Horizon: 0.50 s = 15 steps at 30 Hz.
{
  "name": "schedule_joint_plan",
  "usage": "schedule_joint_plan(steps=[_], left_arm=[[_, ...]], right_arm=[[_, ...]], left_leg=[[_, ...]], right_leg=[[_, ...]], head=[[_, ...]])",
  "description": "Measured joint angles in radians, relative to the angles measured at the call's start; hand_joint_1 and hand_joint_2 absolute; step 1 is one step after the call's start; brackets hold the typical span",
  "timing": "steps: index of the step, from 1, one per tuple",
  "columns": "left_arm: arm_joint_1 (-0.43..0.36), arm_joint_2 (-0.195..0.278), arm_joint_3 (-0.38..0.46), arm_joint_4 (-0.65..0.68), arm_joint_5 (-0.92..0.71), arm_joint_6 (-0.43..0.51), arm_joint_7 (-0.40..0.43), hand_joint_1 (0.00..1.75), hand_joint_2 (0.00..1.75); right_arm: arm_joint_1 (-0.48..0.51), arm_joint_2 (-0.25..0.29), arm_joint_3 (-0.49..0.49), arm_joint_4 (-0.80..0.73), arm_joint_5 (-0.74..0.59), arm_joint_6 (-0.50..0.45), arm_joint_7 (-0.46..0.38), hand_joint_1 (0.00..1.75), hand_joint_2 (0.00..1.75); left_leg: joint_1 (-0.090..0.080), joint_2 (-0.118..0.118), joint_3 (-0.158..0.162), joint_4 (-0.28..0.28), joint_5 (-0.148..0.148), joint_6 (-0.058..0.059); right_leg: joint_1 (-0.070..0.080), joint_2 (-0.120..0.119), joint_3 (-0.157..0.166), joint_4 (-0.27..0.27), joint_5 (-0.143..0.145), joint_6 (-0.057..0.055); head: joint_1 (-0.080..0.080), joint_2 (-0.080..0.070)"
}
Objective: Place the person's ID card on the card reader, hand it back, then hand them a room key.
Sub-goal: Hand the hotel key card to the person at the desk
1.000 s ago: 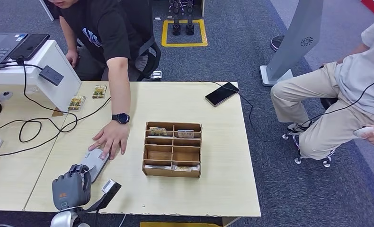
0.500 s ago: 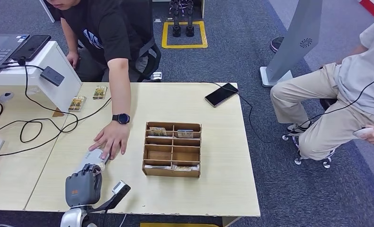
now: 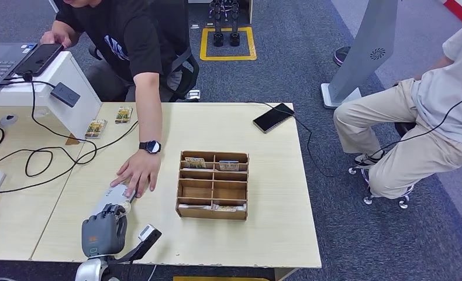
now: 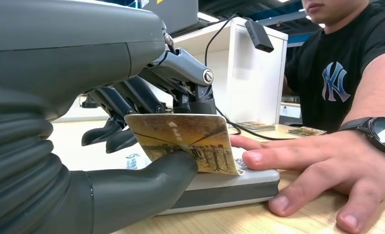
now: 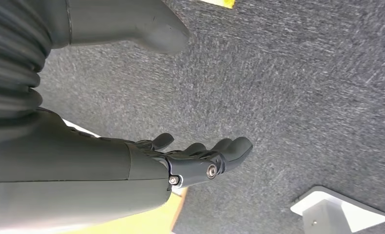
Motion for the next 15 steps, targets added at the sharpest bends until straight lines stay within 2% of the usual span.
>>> schedule_joint_plan(steps=[2,4,6,8,9,15], left_arm=[[0.0,-0.011,0.005,0.0,0.136,-0.003,-0.093,1.75,1.75],[0.001,-0.034,0.015,-0.01,0.393,-0.035,-0.215,1.75,1.75],[0.006,-0.066,0.017,-0.06,0.709,-0.127,-0.267,1.75,1.75],[0.011,-0.088,0.003,-0.144,0.948,-0.23,-0.246,1.75,1.75],[0.011,-0.092,-0.012,-0.187,1.016,-0.259,-0.229,1.75,1.75],[0.002,-0.091,-0.108,-0.352,1.149,-0.295,-0.205,1.75,1.75]], right_arm=[[0.0,0.0,0.0,-0.002,-0.009,0.0,0.011,0.0,1.75],[0.0,0.0,0.0,-0.006,-0.018,0.0,0.025,0.0,1.75],[0.0,0.0,0.0,-0.014,-0.028,0.0,0.038,0.0,1.75],[0.0,0.0,0.0,-0.023,-0.034,0.0,0.046,0.0,1.75],[0.0,0.0,0.0,-0.027,-0.034,0.0,0.048,0.0,1.75],[0.0,0.0,0.0,-0.036,-0.033,0.0,0.044,0.0,1.75]], left_leg=[[0.0,0.0,0.0,0.0,0.0,0.0],[0.0,0.0,0.0,0.0,0.0,0.0],[0.0,0.0,0.0,0.0,0.0,0.0],[0.0,-0.001,0.0,0.0,0.0,0.0],[0.0,-0.001,-0.001,0.0,0.0,0.0],[0.0,-0.001,-0.001,0.001,0.0,0.0]], right_leg=[[0.0,0.0,0.0,0.0,0.0,0.0],[0.0,-0.001,0.0,0.0,0.0,0.0],[0.0,-0.001,-0.001,0.0,0.0,0.0],[0.0,-0.001,-0.001,0.0,0.0,0.0],[0.0,-0.001,-0.001,0.0,0.0,0.0],[0.0,0.0,-0.002,0.0,0.0,0.0]], head=[[0.0,0.0],[0.0,0.0],[0.0,0.0],[0.0,0.0],[0.0,0.0],[0.0,0.0]])
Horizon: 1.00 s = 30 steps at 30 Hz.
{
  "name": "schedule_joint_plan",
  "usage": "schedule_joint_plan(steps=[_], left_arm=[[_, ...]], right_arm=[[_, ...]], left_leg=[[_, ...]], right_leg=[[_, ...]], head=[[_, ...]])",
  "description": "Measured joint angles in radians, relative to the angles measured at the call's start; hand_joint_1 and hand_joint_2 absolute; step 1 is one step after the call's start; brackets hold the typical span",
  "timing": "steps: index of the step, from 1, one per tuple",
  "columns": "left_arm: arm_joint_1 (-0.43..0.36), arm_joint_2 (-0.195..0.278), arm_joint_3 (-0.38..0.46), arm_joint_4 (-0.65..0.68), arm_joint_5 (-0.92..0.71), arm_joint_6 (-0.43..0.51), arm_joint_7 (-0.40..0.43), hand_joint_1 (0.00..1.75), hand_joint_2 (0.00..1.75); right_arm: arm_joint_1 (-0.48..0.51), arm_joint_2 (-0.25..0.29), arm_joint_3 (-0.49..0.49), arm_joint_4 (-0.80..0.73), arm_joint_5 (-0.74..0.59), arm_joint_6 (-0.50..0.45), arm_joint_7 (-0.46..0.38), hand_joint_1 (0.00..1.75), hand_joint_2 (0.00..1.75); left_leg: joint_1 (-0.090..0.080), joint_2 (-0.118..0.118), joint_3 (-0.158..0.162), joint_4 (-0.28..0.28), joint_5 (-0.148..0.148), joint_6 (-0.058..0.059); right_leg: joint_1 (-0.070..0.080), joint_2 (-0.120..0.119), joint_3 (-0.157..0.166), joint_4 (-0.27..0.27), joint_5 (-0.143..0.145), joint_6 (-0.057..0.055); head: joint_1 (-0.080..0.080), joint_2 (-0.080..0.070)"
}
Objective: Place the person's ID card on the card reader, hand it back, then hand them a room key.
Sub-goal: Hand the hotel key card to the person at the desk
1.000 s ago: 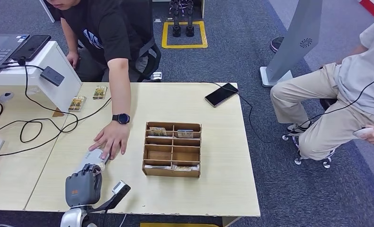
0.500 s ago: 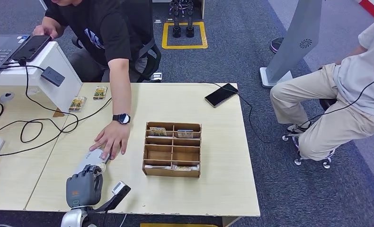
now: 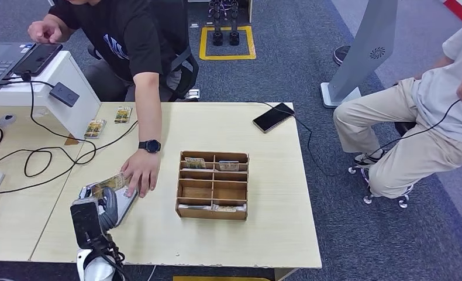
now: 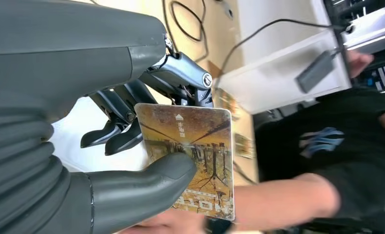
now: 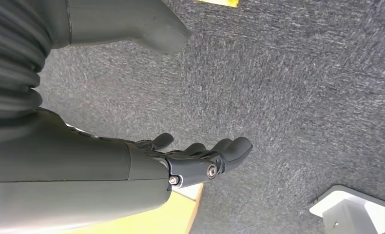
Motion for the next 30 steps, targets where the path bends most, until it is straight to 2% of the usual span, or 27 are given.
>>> schedule_joint_plan(steps=[6,12,16,23,30], left_arm=[[-0.046,0.009,-0.134,-0.078,0.099,0.017,0.032,1.75,1.75],[-0.106,0.026,-0.229,-0.076,0.212,0.033,0.08,1.75,1.75],[-0.199,0.046,-0.252,-0.028,0.286,0.015,0.124,1.75,1.75],[-0.36,0.071,-0.262,0.109,0.286,0.043,0.162,1.75,1.75],[-0.493,0.091,-0.264,0.28,0.169,0.167,0.194,1.75,1.75]], right_arm=[[-0.001,0.0,0.0,-0.002,-0.005,0.0,-0.007,0.0,1.75],[-0.004,0.0,0.0,-0.002,-0.012,0.0,-0.026,0.0,1.75],[-0.014,0.0,0.0,0.005,-0.001,0.0,-0.047,0.0,1.75],[-0.028,0.0,0.0,0.017,0.024,0.0,-0.058,0.0,1.75],[-0.039,0.0,0.0,0.037,0.035,0.0,-0.085,0.0,1.75]], left_leg=[[0.0,-0.001,-0.001,0.0,0.0,0.0],[0.0,-0.001,-0.001,0.0,0.0,0.0],[0.0,-0.001,-0.001,0.0,0.0,0.0],[0.0,-0.001,-0.001,0.0,0.0,0.0],[0.0,-0.001,-0.002,0.0,0.0,0.0]], right_leg=[[0.0,-0.001,0.0,0.0,0.0,0.0],[0.0,-0.002,0.0,0.0,0.0,0.0],[0.0,-0.002,0.0,0.0,0.0,0.0],[0.0,-0.001,0.0,0.0,0.001,-0.001],[0.0,-0.001,-0.001,0.0,0.001,0.0]], head=[[0.0,0.0],[0.0,0.0],[0.0,0.0],[0.0,0.0],[0.0,0.0]])
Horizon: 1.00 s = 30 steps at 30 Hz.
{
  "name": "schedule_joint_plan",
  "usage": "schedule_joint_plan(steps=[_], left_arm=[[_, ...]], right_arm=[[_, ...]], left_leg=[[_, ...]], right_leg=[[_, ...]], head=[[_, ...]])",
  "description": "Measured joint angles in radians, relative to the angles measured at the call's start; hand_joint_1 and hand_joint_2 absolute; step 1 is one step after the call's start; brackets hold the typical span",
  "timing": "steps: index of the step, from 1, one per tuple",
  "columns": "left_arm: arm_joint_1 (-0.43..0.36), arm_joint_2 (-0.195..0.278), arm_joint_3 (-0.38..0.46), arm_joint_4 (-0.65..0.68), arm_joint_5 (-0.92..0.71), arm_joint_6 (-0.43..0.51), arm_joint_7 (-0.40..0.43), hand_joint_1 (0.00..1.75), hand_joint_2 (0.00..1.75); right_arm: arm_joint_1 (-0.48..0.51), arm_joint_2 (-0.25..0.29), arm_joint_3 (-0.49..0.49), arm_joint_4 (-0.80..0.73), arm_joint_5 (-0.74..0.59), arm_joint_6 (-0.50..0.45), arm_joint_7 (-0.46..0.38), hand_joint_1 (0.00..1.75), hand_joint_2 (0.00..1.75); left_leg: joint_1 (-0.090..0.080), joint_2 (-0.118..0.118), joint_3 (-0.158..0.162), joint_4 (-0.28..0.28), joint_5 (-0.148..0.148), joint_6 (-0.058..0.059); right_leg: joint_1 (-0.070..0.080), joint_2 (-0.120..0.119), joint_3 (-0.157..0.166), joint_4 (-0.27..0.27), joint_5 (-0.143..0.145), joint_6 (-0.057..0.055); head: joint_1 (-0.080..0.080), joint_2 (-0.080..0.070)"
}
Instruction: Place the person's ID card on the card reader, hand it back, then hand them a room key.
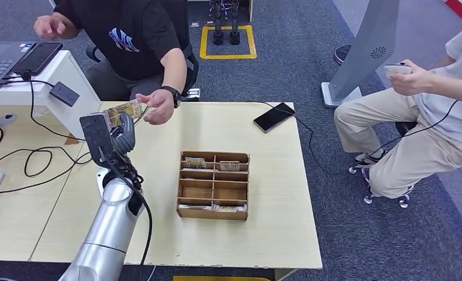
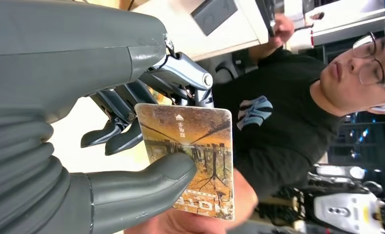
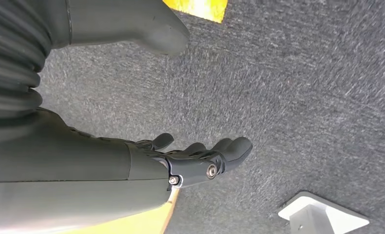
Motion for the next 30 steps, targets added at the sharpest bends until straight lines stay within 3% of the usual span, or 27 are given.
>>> schedule_joint_plan(steps=[4,6,7,10,11,20,24,29,30], left_arm=[[-0.06,0.014,0.0,0.108,-0.101,0.065,0.004,1.75,1.75],[-0.085,0.021,0.0,0.162,-0.24,0.1,0.022,1.75,1.75],[-0.095,0.026,0.001,0.186,-0.322,0.11,0.035,1.66,1.75],[-0.112,0.034,0.006,0.238,-0.496,0.119,0.064,0.35,1.75],[-0.113,0.035,0.008,0.249,-0.518,0.119,0.069,0.0,1.75],[-0.099,0.034,0.037,0.276,-0.469,0.116,0.015,0.0,1.75],[-0.06,0.029,0.046,0.229,-0.377,0.084,-0.036,0.0,0.0],[0.003,0.011,0.047,0.123,-0.275,0.03,-0.078,0.0,0.0],[0.014,0.008,0.047,0.103,-0.263,0.022,-0.083,0.0,0.44]], right_arm=[[-0.004,0.0,0.0,0.009,0.011,0.0,0.004,0.0,1.75],[-0.006,0.0,0.0,0.017,0.013,0.0,-0.001,0.0,1.75],[-0.007,-0.001,0.0,0.022,0.011,0.0,-0.006,0.0,1.75],[-0.011,-0.004,0.0,0.041,0.0,0.0,-0.022,0.0,1.75],[-0.013,-0.006,0.0,0.046,-0.004,0.0,-0.024,0.0,1.75],[-0.018,-0.008,0.0,0.063,-0.036,0.0,-0.023,0.0,1.75],[-0.018,-0.008,0.0,0.059,-0.054,0.0,-0.011,0.0,1.75],[-0.017,-0.008,0.0,0.047,-0.08,0.0,-0.004,0.0,1.75],[-0.017,-0.008,0.0,0.045,-0.083,0.0,-0.004,0.0,1.75]], left_leg=[[0.0,0.0,0.0,0.0,0.0,0.0],[0.0,0.0,0.0,0.0,0.0,0.0],[0.0,0.0,0.0,0.0,0.0,0.0],[0.0,0.0,0.0,0.0,0.0,0.0],[0.0,0.0,0.0,0.0,0.0,0.0],[0.0,0.0,0.0,0.0,0.0,0.0],[0.0,0.0,0.0,0.0,0.0,0.0],[0.0,0.001,0.0,0.0,0.0,0.0],[0.0,0.001,0.0,0.0,0.0,0.0]], right_leg=[[0.0,0.0,0.0,0.0,0.0,0.0],[0.0,0.0,0.0,0.0,0.0,0.0],[0.0,0.0,0.0,0.0,0.0,0.0],[0.0,0.001,0.0,0.0,0.0,0.0],[0.0,0.001,0.0,0.0,0.0,0.0],[0.0,0.001,0.0,0.0,0.0,0.0],[0.0,0.001,0.0,0.0,0.0,0.0],[0.0,0.001,0.0,0.0,0.0,0.0],[0.0,0.001,0.0,0.0,0.0,0.0]], head=[[0.0,0.0],[0.0,0.0],[0.0,0.0],[0.0,0.0],[0.0,0.0],[0.0,0.0],[0.0,0.0],[0.0,0.0],[0.0,0.0]])
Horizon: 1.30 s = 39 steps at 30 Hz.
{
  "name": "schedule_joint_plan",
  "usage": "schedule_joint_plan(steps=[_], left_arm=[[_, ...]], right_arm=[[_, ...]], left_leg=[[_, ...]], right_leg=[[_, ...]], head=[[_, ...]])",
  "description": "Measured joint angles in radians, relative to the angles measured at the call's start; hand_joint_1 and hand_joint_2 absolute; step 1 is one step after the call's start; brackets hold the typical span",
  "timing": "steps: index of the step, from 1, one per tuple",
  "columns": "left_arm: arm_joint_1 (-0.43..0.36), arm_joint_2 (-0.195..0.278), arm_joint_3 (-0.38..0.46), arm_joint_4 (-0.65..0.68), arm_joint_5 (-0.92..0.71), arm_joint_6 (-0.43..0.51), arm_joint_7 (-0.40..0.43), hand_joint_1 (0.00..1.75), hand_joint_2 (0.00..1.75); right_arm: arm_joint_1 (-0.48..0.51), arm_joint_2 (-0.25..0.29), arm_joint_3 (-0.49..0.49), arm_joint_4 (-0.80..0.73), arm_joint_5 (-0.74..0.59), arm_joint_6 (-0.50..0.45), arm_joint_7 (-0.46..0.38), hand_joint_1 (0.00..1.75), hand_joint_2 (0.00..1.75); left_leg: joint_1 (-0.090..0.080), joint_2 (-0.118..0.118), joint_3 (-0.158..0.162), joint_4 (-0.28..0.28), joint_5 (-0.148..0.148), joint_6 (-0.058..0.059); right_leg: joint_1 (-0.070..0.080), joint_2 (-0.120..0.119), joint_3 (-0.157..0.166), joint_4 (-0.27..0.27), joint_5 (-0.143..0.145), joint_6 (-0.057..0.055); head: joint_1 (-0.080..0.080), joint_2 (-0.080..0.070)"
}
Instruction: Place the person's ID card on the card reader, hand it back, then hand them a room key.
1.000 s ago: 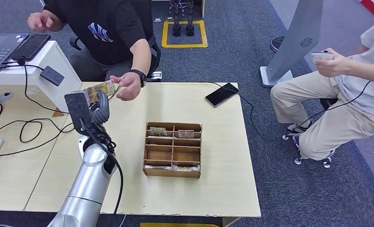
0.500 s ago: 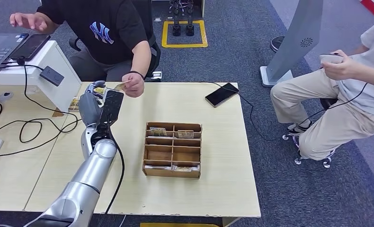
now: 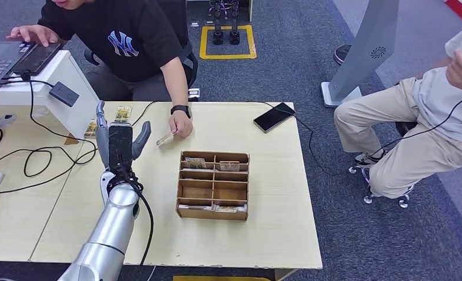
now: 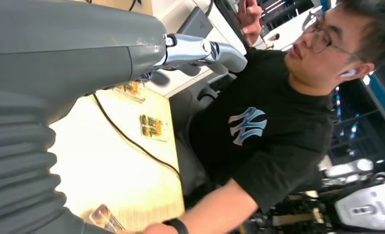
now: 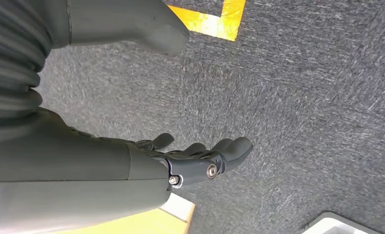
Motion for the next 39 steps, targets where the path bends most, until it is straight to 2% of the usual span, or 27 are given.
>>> schedule_joint_plan(steps=[3,6,11,14,22,29,32,36,39], left_arm=[[0.025,-0.007,0.0,-0.047,0.027,-0.024,-0.012,0.0,1.75],[0.074,-0.007,-0.014,-0.123,0.114,-0.119,-0.049,0.0,1.75],[0.192,0.007,-0.084,-0.313,0.299,-0.387,-0.127,0.0,1.75],[0.252,0.033,-0.142,-0.418,0.274,-0.454,-0.184,0.0,1.75],[0.333,0.089,-0.277,-0.551,0.041,-0.421,-0.273,0.0,1.75],[0.35,0.11,-0.363,-0.572,-0.069,-0.383,-0.285,0.0,1.75],[0.341,0.126,-0.405,-0.567,-0.208,-0.331,-0.249,0.0,1.75],[0.304,0.156,-0.477,-0.535,-0.433,-0.253,-0.15,0.0,1.75],[0.276,0.175,-0.521,-0.506,-0.518,-0.235,-0.104,0.0,1.75]], right_arm=[[0.0,0.0,0.0,-0.006,-0.004,0.0,0.006,0.0,1.75],[0.002,0.0,0.0,-0.015,-0.018,0.0,0.015,0.0,1.75],[0.003,0.001,0.0,-0.021,-0.059,0.0,-0.005,0.0,1.75],[0.003,0.002,0.0,-0.021,-0.064,0.0,-0.018,0.0,1.75],[0.004,0.003,0.0,-0.017,-0.021,0.0,-0.035,0.0,1.75],[0.004,0.003,0.0,-0.012,0.004,0.0,-0.04,0.0,1.75],[0.004,0.003,0.0,-0.011,0.026,0.0,-0.041,0.0,1.75],[0.005,0.003,0.0,-0.009,0.064,0.0,-0.041,0.0,1.75],[0.005,0.003,0.0,-0.006,0.078,0.0,-0.041,0.0,1.75]], left_leg=[[0.0,0.0,0.0,0.0,0.0,0.0],[0.0,0.001,0.0,0.0,0.0,0.0],[0.0,0.001,0.0,0.0,-0.001,0.0],[0.0,0.0,-0.001,0.0,-0.001,0.0],[0.0,0.0,0.0,0.0,-0.001,0.0],[0.0,0.0,0.0,0.0,-0.001,0.0],[0.0,0.0,0.0,0.0,-0.001,0.0],[0.0,0.0,0.0,0.0,-0.001,0.0],[0.0,0.001,0.0,0.0,-0.001,0.0]], right_leg=[[0.0,0.0,0.0,0.0,0.0,0.0],[0.0,0.0,0.0,0.0,0.0,0.0],[0.0,0.0,-0.001,0.0,0.0,0.0],[0.0,0.0,-0.001,0.0,-0.001,0.0],[0.0,0.0,-0.001,0.0,-0.001,0.0],[0.0,0.0,-0.001,0.0,0.0,0.0],[0.0,0.0,-0.001,0.0,-0.001,0.0],[0.0,0.0,-0.001,0.0,0.0,0.0],[0.0,0.001,-0.001,0.0,0.0,0.0]], head=[[0.0,0.0],[0.0,0.0],[0.0,0.0],[0.0,0.0],[0.0,0.0],[0.0,0.0],[0.0,0.0],[0.0,0.0],[0.0,0.0]])
